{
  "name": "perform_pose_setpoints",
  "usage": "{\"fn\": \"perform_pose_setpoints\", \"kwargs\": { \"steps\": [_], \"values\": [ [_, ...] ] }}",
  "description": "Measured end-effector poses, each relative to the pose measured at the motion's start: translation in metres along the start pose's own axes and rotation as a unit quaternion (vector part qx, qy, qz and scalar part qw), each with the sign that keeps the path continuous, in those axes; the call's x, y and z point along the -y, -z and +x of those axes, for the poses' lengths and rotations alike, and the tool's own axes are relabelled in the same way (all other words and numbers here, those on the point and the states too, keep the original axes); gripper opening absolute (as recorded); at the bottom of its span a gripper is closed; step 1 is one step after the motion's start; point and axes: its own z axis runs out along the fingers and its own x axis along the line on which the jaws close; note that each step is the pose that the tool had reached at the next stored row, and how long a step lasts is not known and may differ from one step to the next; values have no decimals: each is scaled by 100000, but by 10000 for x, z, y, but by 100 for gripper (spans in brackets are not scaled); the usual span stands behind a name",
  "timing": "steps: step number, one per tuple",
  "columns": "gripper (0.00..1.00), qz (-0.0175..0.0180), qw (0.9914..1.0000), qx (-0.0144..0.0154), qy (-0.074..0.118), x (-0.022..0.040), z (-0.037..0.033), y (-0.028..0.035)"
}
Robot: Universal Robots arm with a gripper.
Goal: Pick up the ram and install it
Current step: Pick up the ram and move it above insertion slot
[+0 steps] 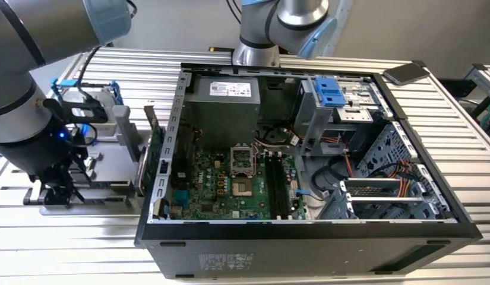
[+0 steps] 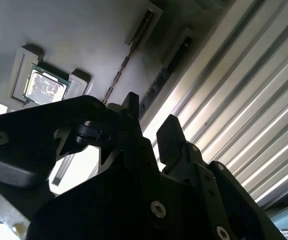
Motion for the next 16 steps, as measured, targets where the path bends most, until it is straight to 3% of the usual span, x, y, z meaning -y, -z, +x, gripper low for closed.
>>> {"fn": "perform_pose_setpoints", "kwargs": {
  "steps": [9,16],
  "values": [
    [100,1,100000,1,0,14,10,-163],
    [100,7,100000,-85,-21,14,-52,-292]
  ]
}}
